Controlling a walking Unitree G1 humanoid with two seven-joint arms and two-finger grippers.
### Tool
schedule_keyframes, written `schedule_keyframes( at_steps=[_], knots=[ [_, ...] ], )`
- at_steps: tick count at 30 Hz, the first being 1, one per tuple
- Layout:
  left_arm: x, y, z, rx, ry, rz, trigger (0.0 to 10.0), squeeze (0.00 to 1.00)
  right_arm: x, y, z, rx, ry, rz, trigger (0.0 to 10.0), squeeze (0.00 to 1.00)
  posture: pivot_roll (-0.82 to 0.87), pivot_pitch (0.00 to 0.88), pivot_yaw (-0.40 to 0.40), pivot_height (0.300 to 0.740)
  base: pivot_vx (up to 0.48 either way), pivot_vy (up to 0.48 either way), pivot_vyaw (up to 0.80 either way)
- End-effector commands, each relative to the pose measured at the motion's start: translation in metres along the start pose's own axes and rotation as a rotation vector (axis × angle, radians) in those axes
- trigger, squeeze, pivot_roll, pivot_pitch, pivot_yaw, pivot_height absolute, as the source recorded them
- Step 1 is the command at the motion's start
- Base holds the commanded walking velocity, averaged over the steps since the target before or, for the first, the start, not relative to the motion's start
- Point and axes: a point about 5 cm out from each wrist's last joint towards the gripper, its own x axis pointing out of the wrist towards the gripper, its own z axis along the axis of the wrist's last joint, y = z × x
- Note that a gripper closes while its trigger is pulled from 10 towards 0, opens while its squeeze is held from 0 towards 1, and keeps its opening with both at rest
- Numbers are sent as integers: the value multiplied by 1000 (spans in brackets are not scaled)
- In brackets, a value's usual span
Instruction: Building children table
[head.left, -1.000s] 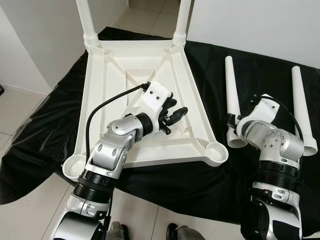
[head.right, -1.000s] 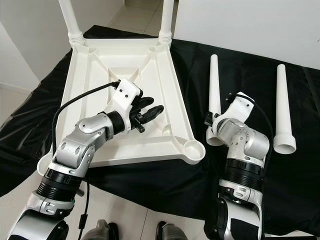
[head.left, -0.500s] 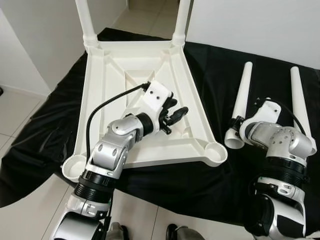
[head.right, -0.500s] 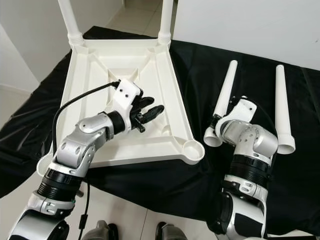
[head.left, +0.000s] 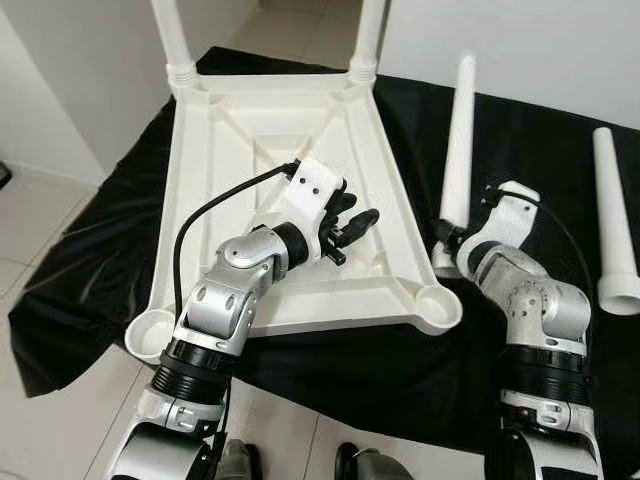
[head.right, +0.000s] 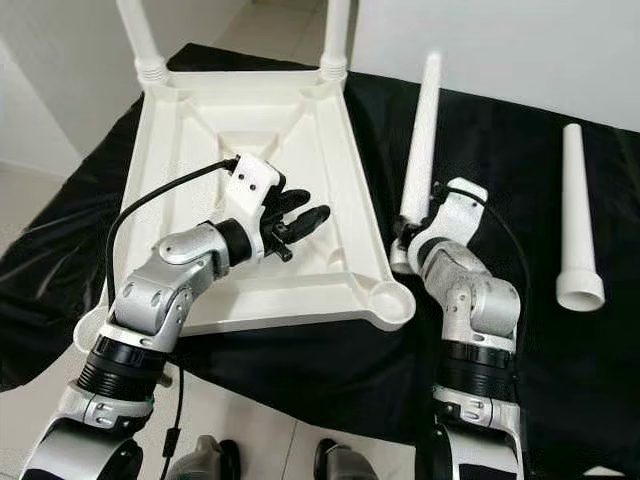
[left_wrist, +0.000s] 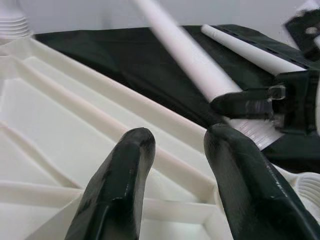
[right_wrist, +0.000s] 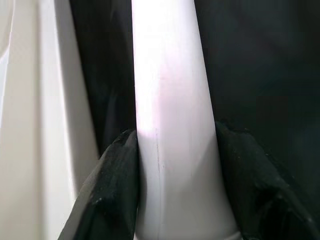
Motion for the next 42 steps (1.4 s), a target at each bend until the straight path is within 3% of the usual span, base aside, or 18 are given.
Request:
schedule_keyframes(
  at_steps=[1, 3, 8, 17, 19, 22, 23, 31, 35, 36, 37, 38, 39, 42],
  knots=[
    [1, 2, 2, 0, -3, 25, 10000, 0, -3, -4, 1, 14, -49, 1, 10000, 0, 0, 171, -19, 740, 0, 0, 0],
    [-1, 2, 3, 7, -7, 8, 10000, 0, -10, -5, 3, -8, -151, 31, 10000, 0, 2, 169, -20, 740, 0, 0, 0],
    [-2, 2, 5, 28, -24, -6, 10000, 0, -16, -13, 2, -57, -254, -26, 10000, 0, 4, 167, -22, 740, 0, 0, 0],
    [-5, 8, 4, 79, -40, -26, 10000, 0, -29, -7, 15, 26, -408, 114, 10000, 0, 4, 161, -17, 740, 0, 0, 0],
    [-5, 7, 4, 77, -41, -32, 10000, 0, -30, -6, 16, 27, -436, 131, 10000, 0, 4, 159, -18, 740, 0, 0, 0],
    [-4, 6, 3, 8, -45, -71, 10000, 0, -33, 0, 18, 34, -479, 185, 10000, 0, 7, 154, -21, 740, 0, 0, 0],
    [-3, 4, 4, -31, -54, -105, 10000, 1000, -35, 3, 19, 21, -495, 201, 10000, 0, 9, 151, -22, 740, 0, 0, 0],
    [0, -8, 12, -114, -89, -234, 10000, 1000, -38, 12, 14, -27, -518, 285, 10000, 0, 17, 137, -32, 740, 0, 0, 0],
    [3, -11, 13, -96, -83, -268, 10000, 1000, -38, 15, 11, -48, -520, 330, 10000, 0, 17, 133, -35, 740, 0, 0, 0],
    [6, -10, 19, -132, -101, -276, 10000, 1000, -39, 19, 7, -70, -517, 369, 10000, 0, 18, 129, -40, 740, 0, 0, 0],
    [7, -10, 23, -151, -119, -284, 8118, 1000, -39, 21, 6, -93, -517, 385, 10000, 0, 20, 127, -44, 740, 0, 0, 0],
    [7, -10, 26, -160, -131, -291, 8118, 1000, -40, 22, 5, -108, -517, 393, 10000, 0, 20, 127, -44, 740, 0, 0, 0],
    [7, -9, 30, -200, -166, -301, 0, 769, -40, 23, 4, -116, -513, 406, 10000, 0, 21, 126, -45, 740, 0, 0, 0],
    [7, -9, 33, -214, -183, -314, 0, 776, -40, 25, 3, -123, -509, 427, 10000, 0, 23, 127, -52, 740, 0, 0, 0]
  ],
)
